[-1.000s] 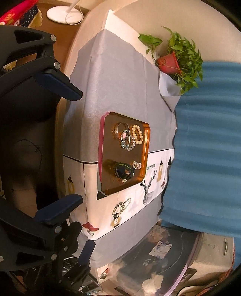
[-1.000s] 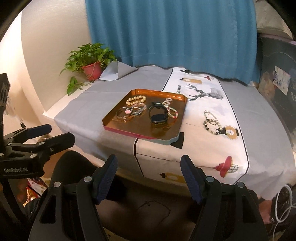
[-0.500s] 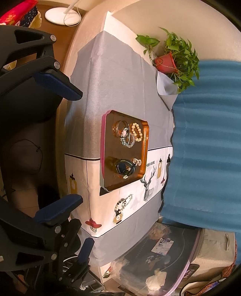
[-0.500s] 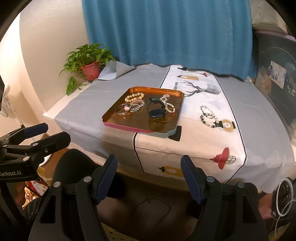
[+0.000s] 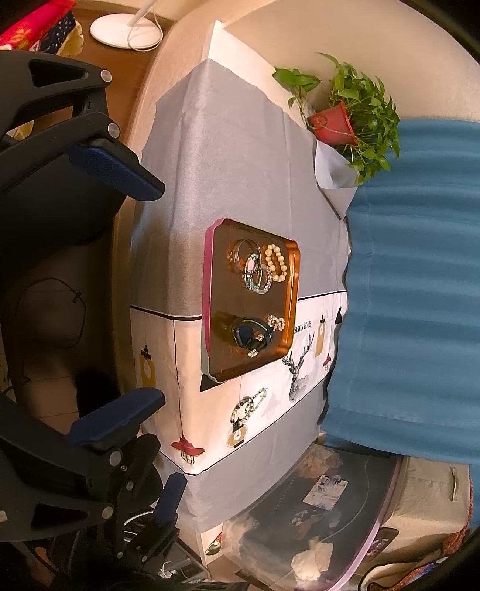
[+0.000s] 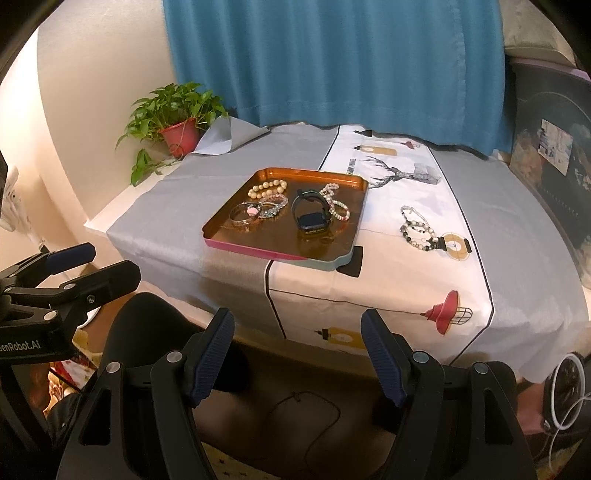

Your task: Organize jewelry

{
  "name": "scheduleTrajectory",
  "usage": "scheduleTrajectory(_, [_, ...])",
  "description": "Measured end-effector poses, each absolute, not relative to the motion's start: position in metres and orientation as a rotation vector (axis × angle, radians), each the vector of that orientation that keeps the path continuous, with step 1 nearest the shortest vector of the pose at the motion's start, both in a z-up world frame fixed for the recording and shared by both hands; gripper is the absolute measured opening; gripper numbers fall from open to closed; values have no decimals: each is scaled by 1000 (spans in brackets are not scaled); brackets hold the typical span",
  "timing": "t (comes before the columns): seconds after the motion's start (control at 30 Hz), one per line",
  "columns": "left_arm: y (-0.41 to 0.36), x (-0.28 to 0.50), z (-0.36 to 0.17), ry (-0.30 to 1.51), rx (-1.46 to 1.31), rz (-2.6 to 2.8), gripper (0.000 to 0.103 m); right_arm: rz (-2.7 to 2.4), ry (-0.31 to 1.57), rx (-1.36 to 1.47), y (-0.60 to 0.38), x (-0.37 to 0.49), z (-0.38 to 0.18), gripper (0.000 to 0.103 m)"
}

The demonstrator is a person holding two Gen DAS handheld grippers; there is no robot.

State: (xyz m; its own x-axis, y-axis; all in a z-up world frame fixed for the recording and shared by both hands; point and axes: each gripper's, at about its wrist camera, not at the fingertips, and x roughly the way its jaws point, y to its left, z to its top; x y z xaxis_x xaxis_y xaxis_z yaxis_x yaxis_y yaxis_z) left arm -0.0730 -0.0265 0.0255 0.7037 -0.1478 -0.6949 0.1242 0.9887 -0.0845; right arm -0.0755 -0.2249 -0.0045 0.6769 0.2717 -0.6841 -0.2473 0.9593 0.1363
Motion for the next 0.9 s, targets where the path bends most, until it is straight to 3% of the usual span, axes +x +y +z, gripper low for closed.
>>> scheduleTrajectory(0.9, [-29, -58, 10, 820, -18, -147, 100, 278, 811, 47, -226, -63, -24, 72])
